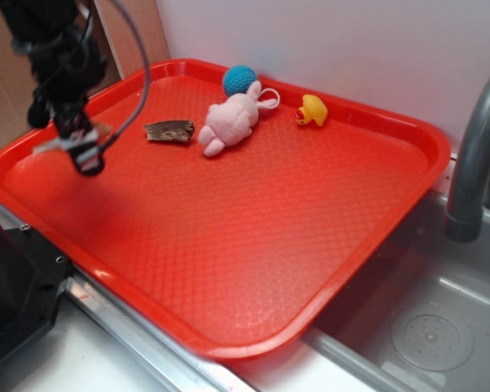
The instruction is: Grab the shell.
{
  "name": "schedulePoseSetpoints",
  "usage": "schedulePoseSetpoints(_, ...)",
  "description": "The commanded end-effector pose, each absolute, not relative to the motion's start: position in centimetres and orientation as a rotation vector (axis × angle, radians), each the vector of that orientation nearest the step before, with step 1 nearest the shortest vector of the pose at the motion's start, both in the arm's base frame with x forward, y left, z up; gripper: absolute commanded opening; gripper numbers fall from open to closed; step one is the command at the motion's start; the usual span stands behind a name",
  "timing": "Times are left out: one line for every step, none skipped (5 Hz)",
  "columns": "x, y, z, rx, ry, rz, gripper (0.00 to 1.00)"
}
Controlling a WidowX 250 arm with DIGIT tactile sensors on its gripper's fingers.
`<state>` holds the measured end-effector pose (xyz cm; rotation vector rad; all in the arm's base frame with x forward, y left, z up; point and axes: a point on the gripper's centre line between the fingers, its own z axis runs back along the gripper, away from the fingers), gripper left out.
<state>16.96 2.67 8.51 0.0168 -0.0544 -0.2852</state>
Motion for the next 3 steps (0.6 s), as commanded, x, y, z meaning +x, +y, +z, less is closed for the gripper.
schedulePoseSetpoints(18.6, 0.0, 16.4, 0.048, -0.024, -0.14, 0.0)
schedulePoseSetpoints(18.0, -0.4, 19.6, 0.069, -0.057, -0.043, 0.0)
schedulePoseSetpoints(17.8, -0.4, 22.1, 0.042, -0.097, -0.003, 0.0)
